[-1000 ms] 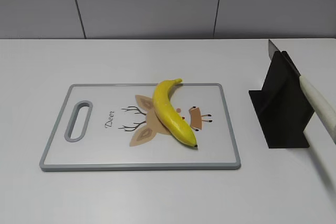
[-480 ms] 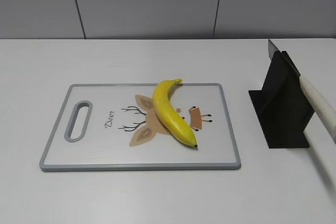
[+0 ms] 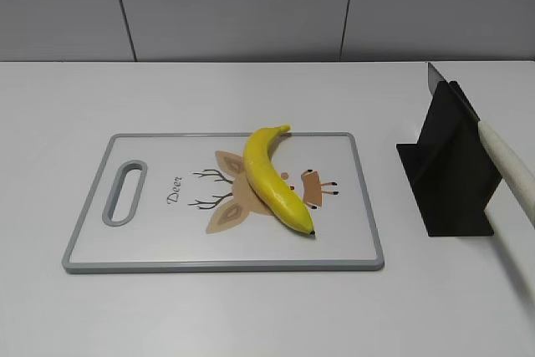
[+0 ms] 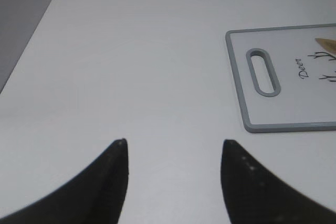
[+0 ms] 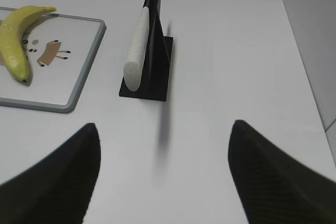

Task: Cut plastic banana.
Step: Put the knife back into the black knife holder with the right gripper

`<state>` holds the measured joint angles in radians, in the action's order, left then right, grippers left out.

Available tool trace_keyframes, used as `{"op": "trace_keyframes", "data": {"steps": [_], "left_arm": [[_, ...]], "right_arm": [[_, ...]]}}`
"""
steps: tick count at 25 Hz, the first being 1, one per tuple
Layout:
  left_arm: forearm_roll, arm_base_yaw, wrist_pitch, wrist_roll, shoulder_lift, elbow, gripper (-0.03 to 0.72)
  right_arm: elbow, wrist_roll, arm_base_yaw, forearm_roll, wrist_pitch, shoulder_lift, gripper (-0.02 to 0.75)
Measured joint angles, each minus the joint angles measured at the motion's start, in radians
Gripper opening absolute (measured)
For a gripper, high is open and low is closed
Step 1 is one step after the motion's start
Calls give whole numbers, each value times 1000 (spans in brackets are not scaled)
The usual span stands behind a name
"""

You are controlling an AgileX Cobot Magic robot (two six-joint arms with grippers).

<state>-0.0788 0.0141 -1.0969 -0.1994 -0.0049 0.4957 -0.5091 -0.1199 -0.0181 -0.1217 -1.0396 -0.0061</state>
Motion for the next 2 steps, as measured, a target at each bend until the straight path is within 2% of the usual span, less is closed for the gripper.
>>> {"op": "trace_keyframes", "data": {"steps": [2], "left_arm": [[0, 0, 0, 0, 0, 0, 552]], "right_arm": [[0, 0, 0, 0, 0, 0, 589]]}}
